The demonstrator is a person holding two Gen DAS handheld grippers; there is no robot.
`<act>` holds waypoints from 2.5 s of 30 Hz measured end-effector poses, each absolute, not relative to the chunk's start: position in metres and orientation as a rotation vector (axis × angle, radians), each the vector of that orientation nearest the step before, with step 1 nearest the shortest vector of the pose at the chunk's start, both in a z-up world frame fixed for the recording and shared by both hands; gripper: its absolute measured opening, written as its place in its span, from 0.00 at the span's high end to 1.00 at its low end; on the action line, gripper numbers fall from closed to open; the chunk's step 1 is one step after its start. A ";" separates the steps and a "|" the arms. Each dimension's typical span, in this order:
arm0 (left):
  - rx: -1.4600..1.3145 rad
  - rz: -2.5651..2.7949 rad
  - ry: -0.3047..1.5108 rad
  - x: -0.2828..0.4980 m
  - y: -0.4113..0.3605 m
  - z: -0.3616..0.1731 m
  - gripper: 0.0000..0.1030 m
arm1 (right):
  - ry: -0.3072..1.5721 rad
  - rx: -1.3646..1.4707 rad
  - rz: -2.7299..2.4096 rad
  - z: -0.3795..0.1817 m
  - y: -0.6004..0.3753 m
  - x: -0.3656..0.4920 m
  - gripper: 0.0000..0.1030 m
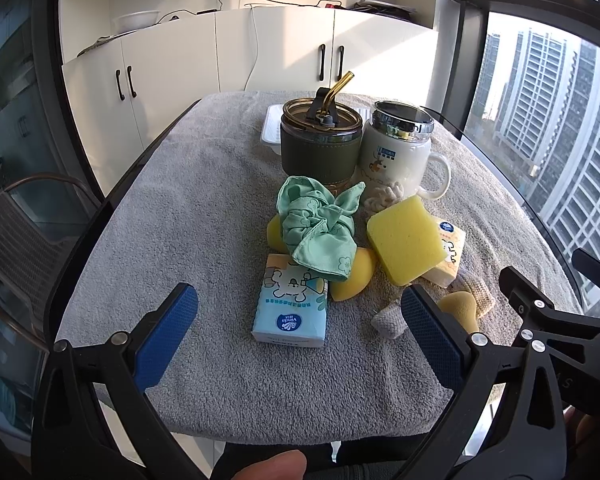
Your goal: Organize soft objects
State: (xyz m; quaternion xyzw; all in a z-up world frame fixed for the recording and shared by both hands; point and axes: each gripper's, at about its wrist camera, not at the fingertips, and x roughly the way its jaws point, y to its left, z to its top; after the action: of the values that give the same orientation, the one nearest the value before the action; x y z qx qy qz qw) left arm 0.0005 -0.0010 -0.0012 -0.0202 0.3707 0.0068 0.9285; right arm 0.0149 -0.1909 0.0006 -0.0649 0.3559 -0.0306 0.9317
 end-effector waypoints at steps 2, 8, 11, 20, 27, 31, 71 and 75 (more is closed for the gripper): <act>-0.041 0.014 0.759 0.000 -0.001 -0.001 0.00 | 0.728 -0.133 -0.063 0.001 -0.191 0.015 0.00; -0.041 0.013 0.760 0.000 0.000 -0.001 0.00 | 0.729 -0.133 -0.063 0.000 -0.191 0.015 0.00; -0.042 0.013 0.760 0.000 0.000 -0.001 0.00 | 0.728 -0.133 -0.063 0.000 -0.191 0.015 0.00; -0.042 0.014 0.761 0.000 0.000 -0.001 0.00 | 0.729 -0.133 -0.063 0.000 -0.191 0.015 0.00; -0.042 0.014 0.760 0.000 0.000 -0.001 0.00 | 0.729 -0.133 -0.063 0.000 -0.191 0.015 0.00; -0.042 0.013 0.761 0.000 0.000 -0.001 0.00 | 0.730 -0.133 -0.063 0.000 -0.191 0.015 0.00; 0.064 -0.073 0.876 -0.012 0.023 -0.051 0.00 | 0.728 -0.114 -0.009 -0.013 -0.218 0.008 0.00; 0.032 -0.123 0.933 -0.013 0.032 -0.069 0.01 | 0.802 -0.107 0.050 -0.033 -0.219 0.012 0.00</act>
State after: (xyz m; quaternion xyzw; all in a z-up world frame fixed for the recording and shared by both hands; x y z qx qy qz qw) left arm -0.0125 0.0321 -0.0689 0.0155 0.4495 -0.0591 0.8912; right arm 0.0121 -0.2189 -0.0327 -0.0520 0.3902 0.0244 0.9190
